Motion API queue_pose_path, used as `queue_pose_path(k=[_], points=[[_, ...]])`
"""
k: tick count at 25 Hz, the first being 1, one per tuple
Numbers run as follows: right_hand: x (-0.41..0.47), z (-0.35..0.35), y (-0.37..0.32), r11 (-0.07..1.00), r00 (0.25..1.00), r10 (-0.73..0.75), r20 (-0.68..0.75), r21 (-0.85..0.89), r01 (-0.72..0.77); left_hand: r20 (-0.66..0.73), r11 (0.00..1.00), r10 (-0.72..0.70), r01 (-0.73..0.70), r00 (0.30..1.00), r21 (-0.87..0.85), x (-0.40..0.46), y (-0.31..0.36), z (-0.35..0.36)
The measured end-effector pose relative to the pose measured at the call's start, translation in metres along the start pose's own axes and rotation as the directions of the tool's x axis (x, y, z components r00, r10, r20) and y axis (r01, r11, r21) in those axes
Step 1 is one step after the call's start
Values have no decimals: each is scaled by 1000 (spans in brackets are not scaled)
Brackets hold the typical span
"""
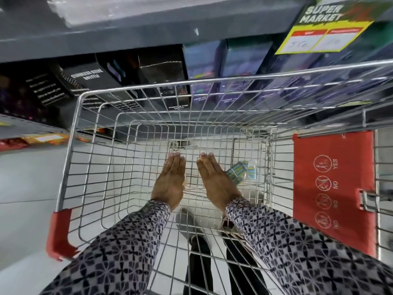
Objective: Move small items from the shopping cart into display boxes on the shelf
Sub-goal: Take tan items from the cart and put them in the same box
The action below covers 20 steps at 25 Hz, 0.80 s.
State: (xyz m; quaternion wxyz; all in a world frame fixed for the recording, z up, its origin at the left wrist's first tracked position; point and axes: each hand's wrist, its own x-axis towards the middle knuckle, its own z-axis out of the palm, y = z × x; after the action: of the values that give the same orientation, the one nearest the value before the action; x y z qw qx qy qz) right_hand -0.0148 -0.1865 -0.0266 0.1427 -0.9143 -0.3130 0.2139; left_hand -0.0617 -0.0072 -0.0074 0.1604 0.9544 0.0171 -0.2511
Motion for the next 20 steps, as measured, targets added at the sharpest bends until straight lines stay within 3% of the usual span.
queue_pose_path(k=[4,9,16,20], points=[[1,-6,9,997,998,-55,9,-60,56,13,998,-1,1,1000,-61,-2,-7,-14],[-24,-68,-9,999,999,0,38,37,-2,38,992,-51,55,998,-117,-40,13,-91],[-106,-342,-115,996,973,13,-230,92,8,-214,983,163,-178,963,-53,-160,98,-326],[-161,-503,-169,992,866,-86,-493,38,120,-412,950,244,-302,878,-82,-236,132,-475]])
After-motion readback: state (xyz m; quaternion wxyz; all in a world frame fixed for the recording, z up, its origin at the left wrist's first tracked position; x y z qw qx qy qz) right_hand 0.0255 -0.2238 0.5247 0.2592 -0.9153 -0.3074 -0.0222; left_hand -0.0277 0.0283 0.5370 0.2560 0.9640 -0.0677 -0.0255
